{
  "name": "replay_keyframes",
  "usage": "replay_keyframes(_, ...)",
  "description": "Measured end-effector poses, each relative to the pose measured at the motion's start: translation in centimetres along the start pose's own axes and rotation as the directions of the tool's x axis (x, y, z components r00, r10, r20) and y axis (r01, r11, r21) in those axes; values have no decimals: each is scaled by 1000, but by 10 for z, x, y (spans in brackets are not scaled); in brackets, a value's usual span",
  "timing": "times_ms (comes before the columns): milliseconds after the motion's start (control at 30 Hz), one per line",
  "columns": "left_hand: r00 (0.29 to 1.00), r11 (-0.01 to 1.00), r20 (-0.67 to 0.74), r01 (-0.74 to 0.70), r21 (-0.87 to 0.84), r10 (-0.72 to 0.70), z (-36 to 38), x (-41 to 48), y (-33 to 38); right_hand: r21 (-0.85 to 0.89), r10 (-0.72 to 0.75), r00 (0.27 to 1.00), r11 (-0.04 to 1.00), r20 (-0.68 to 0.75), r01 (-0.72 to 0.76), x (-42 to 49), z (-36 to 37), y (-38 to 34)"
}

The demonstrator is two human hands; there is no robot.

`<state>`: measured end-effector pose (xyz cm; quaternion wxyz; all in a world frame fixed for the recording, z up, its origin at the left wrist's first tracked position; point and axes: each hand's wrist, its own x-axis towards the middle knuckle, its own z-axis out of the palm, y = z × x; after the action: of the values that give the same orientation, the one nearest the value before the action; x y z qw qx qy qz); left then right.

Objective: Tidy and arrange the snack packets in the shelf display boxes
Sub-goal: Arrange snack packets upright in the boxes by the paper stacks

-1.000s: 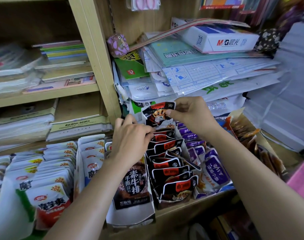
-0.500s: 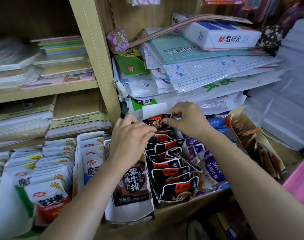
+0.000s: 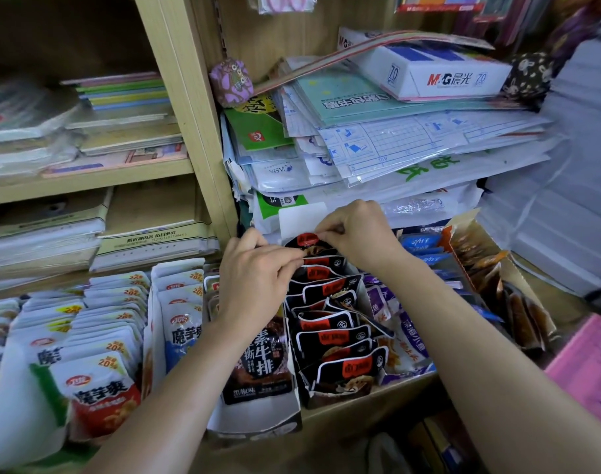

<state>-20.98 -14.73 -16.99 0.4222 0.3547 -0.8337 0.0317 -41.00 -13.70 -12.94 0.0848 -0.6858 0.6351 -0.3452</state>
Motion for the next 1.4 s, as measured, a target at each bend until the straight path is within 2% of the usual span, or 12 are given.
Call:
replay_keyframes(167, 999, 999, 50, 12, 46, -15, -3, 3, -2, -73, 23, 992, 997, 126, -14, -2, -4, 2)
replay_keyframes(300, 988, 995, 139, 54, 80, -65, -8, 5, -2, 131, 85, 989, 986, 122, -100, -13, -16, 6)
replay_keyframes(400, 977, 993, 183, 116, -5, -113, -14, 7, -1, 187, 86, 991, 977, 104, -104, -30, -25, 11)
replay_keyframes(533, 972, 999, 234, 32, -43, -21, -29, 1, 7, 79, -33, 959, 997, 282, 12, -73, -31, 4)
replay_keyframes(633, 929, 997, 369, -60, 52, 37, -38, -18, 14, -83, 55, 882, 996, 468, -18, -101, -32, -5)
replay_keyframes(700, 902, 994, 430, -86, 68, 48, -39, -26, 13, -135, 85, 855, 991, 511, -18, -110, -29, -13)
replay_keyframes(867, 898, 997, 437, -74, 39, 49, -35, -20, 9, -8, 2, 869, 1000, 494, 3, -104, -15, -20)
replay_keyframes(967, 922, 1000, 386, -23, 6, 19, -36, -14, 10, 154, -8, 955, 987, 297, -40, -98, -27, -12)
replay_keyframes(1067, 960, 998, 279, 23, -54, -7, -39, -13, 12, 248, 16, 984, 967, 176, -60, -97, -51, -3)
replay_keyframes(1233, 952, 1000, 306, -21, 0, 20, -43, -17, 17, 138, 21, 943, 988, 331, -70, -106, -61, -1)
replay_keyframes(1333, 945, 992, 325, 66, -104, -29, -44, -15, 19, 145, 16, 932, 987, 363, -73, -107, -59, -5)
replay_keyframes(1400, 917, 987, 398, 70, -142, -8, -45, -13, 22, 142, 15, 910, 986, 413, -81, -108, -58, -8)
